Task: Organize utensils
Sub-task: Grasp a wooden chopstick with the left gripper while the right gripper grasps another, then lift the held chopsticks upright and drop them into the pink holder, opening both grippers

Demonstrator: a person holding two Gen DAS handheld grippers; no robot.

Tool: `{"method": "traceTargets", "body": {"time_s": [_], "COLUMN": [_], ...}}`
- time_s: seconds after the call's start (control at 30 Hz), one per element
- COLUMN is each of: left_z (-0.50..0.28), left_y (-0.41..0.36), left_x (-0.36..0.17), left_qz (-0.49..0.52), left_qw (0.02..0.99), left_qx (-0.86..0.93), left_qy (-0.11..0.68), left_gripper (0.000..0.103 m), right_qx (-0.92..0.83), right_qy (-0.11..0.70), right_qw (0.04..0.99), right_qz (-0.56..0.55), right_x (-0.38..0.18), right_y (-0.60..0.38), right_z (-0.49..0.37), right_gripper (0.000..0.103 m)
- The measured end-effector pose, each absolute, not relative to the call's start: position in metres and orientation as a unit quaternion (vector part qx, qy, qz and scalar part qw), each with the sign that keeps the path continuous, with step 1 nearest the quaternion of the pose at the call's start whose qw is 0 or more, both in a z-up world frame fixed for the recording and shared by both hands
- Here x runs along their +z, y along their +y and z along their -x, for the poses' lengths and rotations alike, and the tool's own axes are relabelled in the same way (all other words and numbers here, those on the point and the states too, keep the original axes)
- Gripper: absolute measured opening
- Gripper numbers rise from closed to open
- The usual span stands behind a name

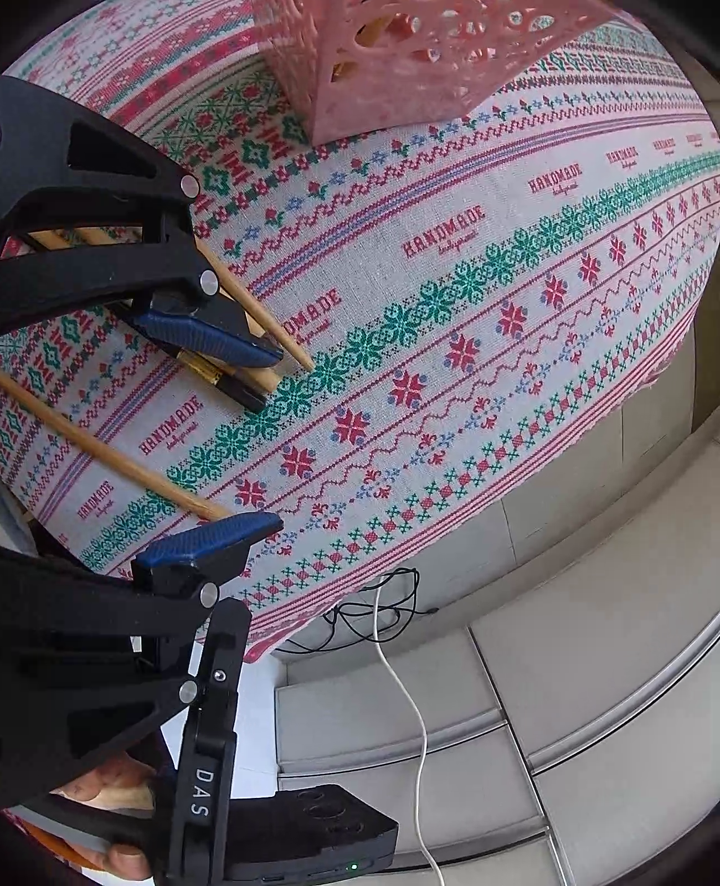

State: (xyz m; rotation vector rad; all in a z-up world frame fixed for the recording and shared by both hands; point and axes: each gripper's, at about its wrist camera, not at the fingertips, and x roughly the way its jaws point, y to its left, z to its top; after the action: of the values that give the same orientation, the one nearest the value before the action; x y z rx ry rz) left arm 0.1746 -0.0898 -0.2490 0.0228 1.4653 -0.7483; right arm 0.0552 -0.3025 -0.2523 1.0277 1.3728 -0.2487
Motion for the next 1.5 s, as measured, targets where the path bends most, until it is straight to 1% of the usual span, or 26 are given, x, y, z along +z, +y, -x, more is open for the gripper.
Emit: {"method": "traceTargets", "body": {"time_s": [0.1, 0.17, 0.23, 0.4, 0.47, 0.5, 0.53, 0.63, 0.77, 0.87, 0.9, 0.93, 1.0, 1.1, 1.2, 1.3, 1.4, 1.5], "left_z": [-0.175, -0.170, -0.167, -0.160, -0.159, -0.156, -0.153, -0.138, -0.126, -0.112, -0.110, -0.108, -0.111, -0.126, -0.126, -0.111, -0.096, -0.085], "left_y": [-0.093, -0.094, -0.096, -0.099, -0.098, -0.101, -0.096, -0.110, -0.121, -0.133, -0.136, -0.143, -0.140, -0.128, -0.113, -0.093, -0.066, -0.033], "left_x": [-0.237, -0.231, -0.234, -0.253, -0.254, -0.253, -0.252, -0.251, -0.252, -0.253, -0.254, -0.255, -0.256, -0.254, -0.234, -0.193, -0.162, -0.134], "left_qz": [-0.015, -0.013, -0.017, -0.033, -0.047, -0.075, -0.105, -0.178, -0.229, -0.283, -0.297, -0.293, -0.288, -0.258, -0.234, -0.212, -0.192, -0.163], "left_qw": [0.692, 0.686, 0.677, 0.671, 0.674, 0.679, 0.685, 0.698, 0.708, 0.717, 0.716, 0.713, 0.720, 0.738, 0.759, 0.787, 0.812, 0.835], "left_qx": [-0.338, -0.350, -0.356, -0.340, -0.342, -0.338, -0.333, -0.331, -0.332, -0.336, -0.339, -0.342, -0.330, -0.326, -0.324, -0.325, -0.315, -0.301], "left_qy": [0.637, 0.638, 0.644, 0.658, 0.653, 0.647, 0.639, 0.610, 0.580, 0.542, 0.533, 0.537, 0.539, 0.532, 0.514, 0.480, 0.452, 0.430], "left_gripper": [0.052, 0.054, 0.056, 0.056, 0.053, 0.041, 0.034, 0.032, 0.032, 0.033, 0.031, 0.022, 0.008, 0.006, 0.006, 0.006, 0.006, 0.006], "right_qx": [-0.125, -0.129, -0.130, -0.132, -0.132, -0.131, -0.131, -0.130, -0.136, -0.146, -0.149, -0.151, -0.155, -0.150, -0.134, -0.119, -0.131, -0.146], "right_qy": [0.596, 0.595, 0.597, 0.598, 0.599, 0.600, 0.601, 0.603, 0.603, 0.598, 0.596, 0.595, 0.595, 0.599, 0.606, 0.619, 0.635, 0.630], "right_qw": [0.646, 0.645, 0.644, 0.644, 0.642, 0.641, 0.640, 0.641, 0.640, 0.635, 0.634, 0.634, 0.633, 0.633, 0.638, 0.645, 0.650, 0.662], "right_qz": [-0.459, -0.461, -0.459, -0.458, -0.459, -0.460, -0.460, -0.457, -0.457, -0.466, -0.470, -0.471, -0.471, -0.467, -0.456, -0.432, -0.397, -0.378], "right_x": [-0.252, -0.252, -0.252, -0.252, -0.254, -0.254, -0.255, -0.255, -0.254, -0.255, -0.255, -0.256, -0.257, -0.257, -0.257, -0.257, -0.264, -0.263], "right_y": [-0.310, -0.312, -0.312, -0.311, -0.311, -0.310, -0.309, -0.303, -0.301, -0.305, -0.307, -0.308, -0.310, -0.304, -0.289, -0.265, -0.245, -0.229], "right_z": [-0.052, -0.051, -0.051, -0.051, -0.050, -0.050, -0.050, -0.051, -0.049, -0.045, -0.044, -0.043, -0.042, -0.044, -0.052, -0.062, -0.071, -0.080], "right_gripper": [0.027, 0.027, 0.027, 0.027, 0.027, 0.027, 0.027, 0.027, 0.027, 0.027, 0.027, 0.027, 0.027, 0.027, 0.027, 0.033, 0.034, 0.042]}}
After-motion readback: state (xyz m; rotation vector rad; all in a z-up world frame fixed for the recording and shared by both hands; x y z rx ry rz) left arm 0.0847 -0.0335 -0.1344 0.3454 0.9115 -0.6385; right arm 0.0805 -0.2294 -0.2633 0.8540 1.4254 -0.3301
